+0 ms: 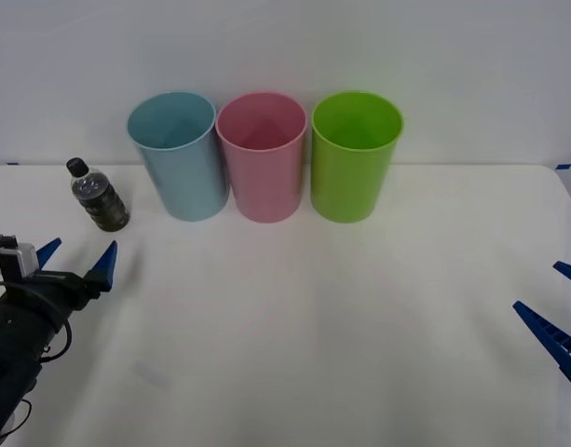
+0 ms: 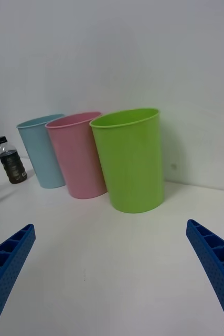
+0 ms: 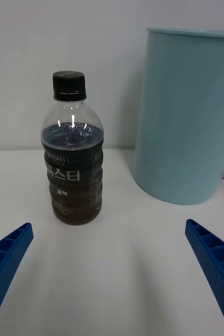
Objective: Grasp the object on the table and drop it into the matching bin: aluminum can to the light blue bin, PET bottle to the pink bin.
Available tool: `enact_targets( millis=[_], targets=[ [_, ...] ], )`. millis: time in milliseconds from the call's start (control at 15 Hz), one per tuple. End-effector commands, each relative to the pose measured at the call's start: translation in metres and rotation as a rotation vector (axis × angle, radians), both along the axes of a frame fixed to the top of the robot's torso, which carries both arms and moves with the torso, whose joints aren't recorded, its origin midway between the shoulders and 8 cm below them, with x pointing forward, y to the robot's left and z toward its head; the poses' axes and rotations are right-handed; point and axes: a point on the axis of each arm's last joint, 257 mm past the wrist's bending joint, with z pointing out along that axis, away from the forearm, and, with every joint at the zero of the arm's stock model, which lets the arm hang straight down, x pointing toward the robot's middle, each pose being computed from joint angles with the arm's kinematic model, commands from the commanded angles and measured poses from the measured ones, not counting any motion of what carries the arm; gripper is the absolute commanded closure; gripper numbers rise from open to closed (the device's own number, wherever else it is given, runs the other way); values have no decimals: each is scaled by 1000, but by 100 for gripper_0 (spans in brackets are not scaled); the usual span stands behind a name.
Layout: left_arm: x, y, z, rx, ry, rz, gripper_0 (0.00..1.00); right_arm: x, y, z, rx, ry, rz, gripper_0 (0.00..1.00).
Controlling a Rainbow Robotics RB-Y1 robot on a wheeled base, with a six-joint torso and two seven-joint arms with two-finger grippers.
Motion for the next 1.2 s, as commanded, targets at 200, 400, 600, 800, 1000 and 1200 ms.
enact_targets(
  millis=[200,400,600,800,1000,1200],
  targets=[
    [33,-4,-6,-16,10,11,0,0,0,0,0,0,0,0],
    [51,0,-4,-9,11,34,0,0,0,0,0,0,0,0],
    [66,11,0,7,12,85,0,0,0,0,0,0,0,0],
    [78,17,0,21,20,113,0,0,0,0,0,0,0,0],
    [86,17,-1,30,25,129,0,0,0,0,0,0,0,0],
    [99,14,-3,47,38,133,0,0,0,0,0,0,0,0]
  ],
)
